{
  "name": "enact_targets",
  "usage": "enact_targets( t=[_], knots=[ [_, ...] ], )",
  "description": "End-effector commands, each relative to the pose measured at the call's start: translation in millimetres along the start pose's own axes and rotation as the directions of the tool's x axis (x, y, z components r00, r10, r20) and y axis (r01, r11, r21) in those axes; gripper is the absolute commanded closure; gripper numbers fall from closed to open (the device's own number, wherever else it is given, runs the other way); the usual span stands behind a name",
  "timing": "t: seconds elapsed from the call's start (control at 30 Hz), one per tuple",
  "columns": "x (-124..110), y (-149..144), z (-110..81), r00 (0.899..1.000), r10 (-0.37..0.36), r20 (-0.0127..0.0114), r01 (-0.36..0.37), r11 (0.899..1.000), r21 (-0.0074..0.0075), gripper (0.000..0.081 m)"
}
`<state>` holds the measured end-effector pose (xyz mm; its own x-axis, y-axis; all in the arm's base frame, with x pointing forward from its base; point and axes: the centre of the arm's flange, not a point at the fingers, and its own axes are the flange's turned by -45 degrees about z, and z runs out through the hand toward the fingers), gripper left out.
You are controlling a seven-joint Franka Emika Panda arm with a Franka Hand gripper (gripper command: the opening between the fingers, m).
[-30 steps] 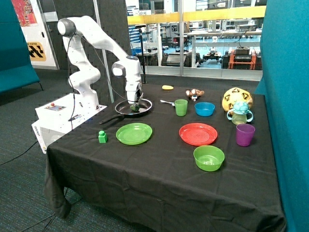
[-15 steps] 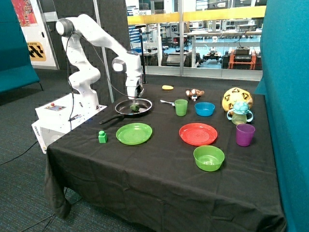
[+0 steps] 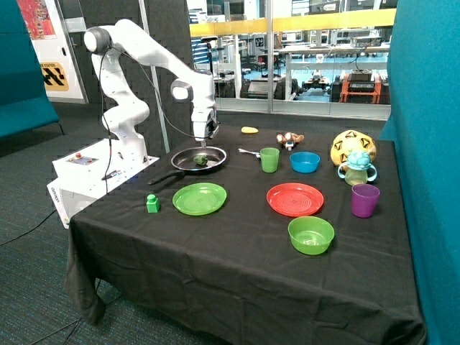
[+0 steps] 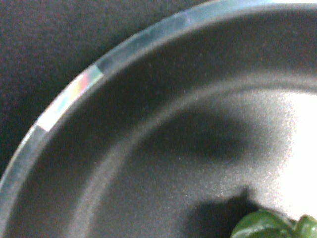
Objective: Cook the capsicum and place it on a plate
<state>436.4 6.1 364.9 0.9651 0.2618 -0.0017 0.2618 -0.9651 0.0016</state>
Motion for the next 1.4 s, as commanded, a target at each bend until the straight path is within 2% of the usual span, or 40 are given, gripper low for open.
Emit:
enact_targets(
  t=[0.0,0.2,0.37,0.4,0.43,0.47,0.53,0.63,0.87,1.1,1.37],
  knots=[
    [2.0,-2.3,-21.5,1.000,0.022,-0.0016,-0.022,1.000,0.0017,0.0000],
    [-6.8,0.2,-32.3,0.998,0.070,-0.0016,-0.070,0.998,0.0017,0.0004],
    [-16.7,6.4,-38.2,0.991,0.136,-0.0014,-0.136,0.991,0.0018,0.0005],
    [-17.4,7.3,-38.7,0.990,0.139,-0.0014,-0.139,0.990,0.0019,0.0407],
    [-17.9,7.9,-39.1,0.990,0.141,-0.0014,-0.141,0.990,0.0019,0.0203],
    [-18.8,9.7,-40.2,0.987,0.162,-0.0014,-0.162,0.987,0.0019,0.0108],
    [-19.8,12.8,-41.9,0.984,0.179,-0.0013,-0.179,0.984,0.0019,0.0035],
    [-22.1,18.4,-44.9,0.980,0.201,-0.0013,-0.201,0.980,0.0019,0.0017],
    [-29.9,23.8,-55.8,0.980,0.200,-0.0013,-0.200,0.980,0.0019,0.0016],
    [-34.2,18.2,-79.6,0.989,0.149,-0.0014,-0.149,0.989,0.0019,0.0028],
    [-37.8,6.0,-86.2,0.995,0.097,-0.0015,-0.097,0.995,0.0018,0.0025]
  ],
)
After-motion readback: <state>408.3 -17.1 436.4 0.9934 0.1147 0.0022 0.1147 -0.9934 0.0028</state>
